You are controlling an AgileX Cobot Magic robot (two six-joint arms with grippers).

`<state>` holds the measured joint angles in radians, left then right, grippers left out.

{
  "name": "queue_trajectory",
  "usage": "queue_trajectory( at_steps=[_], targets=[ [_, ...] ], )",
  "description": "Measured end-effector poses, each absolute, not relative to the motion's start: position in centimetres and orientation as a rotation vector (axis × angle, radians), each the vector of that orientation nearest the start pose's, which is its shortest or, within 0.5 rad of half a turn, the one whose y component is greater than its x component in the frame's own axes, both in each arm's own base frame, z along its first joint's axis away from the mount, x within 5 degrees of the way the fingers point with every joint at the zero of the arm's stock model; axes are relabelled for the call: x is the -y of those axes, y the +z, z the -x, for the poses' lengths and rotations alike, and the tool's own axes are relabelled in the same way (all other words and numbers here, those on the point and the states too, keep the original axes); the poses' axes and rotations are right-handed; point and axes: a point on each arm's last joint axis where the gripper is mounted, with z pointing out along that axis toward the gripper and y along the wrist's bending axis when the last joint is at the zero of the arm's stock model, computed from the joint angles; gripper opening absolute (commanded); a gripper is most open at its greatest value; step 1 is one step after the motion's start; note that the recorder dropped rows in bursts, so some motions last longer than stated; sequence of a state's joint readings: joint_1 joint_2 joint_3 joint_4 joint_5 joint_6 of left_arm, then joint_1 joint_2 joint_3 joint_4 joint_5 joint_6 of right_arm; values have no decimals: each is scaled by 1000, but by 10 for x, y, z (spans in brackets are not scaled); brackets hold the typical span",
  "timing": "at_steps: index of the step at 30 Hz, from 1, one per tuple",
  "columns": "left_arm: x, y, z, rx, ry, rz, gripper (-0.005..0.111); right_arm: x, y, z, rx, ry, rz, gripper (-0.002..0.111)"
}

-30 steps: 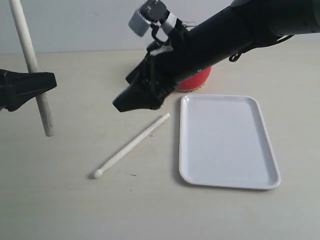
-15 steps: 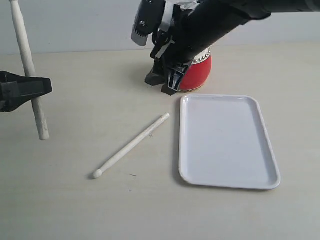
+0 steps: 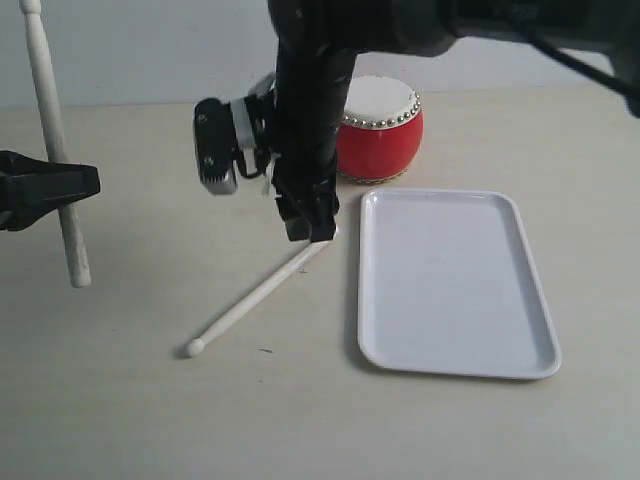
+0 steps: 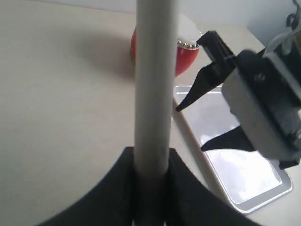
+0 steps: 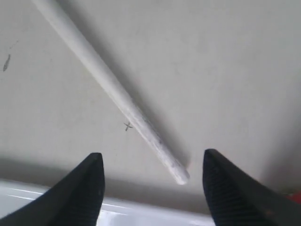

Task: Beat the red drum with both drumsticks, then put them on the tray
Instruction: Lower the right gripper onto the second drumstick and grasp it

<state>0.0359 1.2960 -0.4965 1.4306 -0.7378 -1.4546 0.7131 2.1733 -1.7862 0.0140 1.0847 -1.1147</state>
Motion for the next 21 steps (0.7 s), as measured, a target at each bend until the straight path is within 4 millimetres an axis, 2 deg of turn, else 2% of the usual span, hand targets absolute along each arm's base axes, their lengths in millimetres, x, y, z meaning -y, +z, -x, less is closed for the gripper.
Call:
queue_trajectory(
  at_steps=[7,15,21],
  targets=[
    [52,220,-223,-2071,-798,-304,0,-301,152,-346,-1747,-140,2516,57],
    [52,222,-225,-2068,-802,-296,0,-305,143,-350,-1706,-154,2510,54],
    [52,222,-225,-2069,-803,-296,0,-307,127,-352,-1710,-148,2522,54]
  ],
)
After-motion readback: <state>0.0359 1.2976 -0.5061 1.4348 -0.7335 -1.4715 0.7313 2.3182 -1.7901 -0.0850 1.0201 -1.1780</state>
